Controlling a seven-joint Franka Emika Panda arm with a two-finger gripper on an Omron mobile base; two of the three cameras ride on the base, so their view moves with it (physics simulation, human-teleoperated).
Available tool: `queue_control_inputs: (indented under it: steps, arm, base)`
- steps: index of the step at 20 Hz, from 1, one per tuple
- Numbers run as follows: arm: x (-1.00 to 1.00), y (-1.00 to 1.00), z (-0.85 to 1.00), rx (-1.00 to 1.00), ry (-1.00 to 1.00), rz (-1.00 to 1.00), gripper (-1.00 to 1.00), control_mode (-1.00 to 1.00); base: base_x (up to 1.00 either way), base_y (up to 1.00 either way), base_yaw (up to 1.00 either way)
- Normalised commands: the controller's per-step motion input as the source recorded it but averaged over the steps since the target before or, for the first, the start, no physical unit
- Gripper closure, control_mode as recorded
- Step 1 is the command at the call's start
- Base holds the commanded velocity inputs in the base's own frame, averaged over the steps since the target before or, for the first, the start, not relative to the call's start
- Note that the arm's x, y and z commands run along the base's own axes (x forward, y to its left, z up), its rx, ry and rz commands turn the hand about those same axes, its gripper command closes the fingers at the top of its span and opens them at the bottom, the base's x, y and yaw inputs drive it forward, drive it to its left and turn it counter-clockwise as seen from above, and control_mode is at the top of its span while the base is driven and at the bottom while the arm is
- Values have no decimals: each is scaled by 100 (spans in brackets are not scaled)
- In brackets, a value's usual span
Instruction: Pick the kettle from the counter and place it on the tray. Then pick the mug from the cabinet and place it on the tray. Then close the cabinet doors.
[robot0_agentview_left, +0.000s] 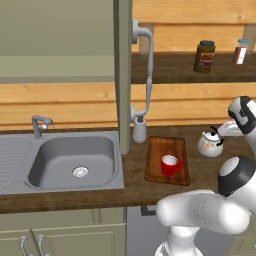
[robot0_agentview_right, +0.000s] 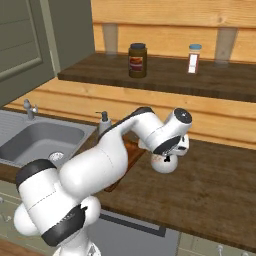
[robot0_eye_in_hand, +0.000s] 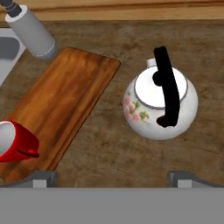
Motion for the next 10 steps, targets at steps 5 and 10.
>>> queue_control_inputs:
  steps: [5, 10]
  arm:
    - [39, -10, -17, 0, 0, 9, -100, -100]
    - [30, -20, -17, 0, 0, 5, -100, -100]
  base:
    - [0, 0, 0]
    - [0, 0, 0]
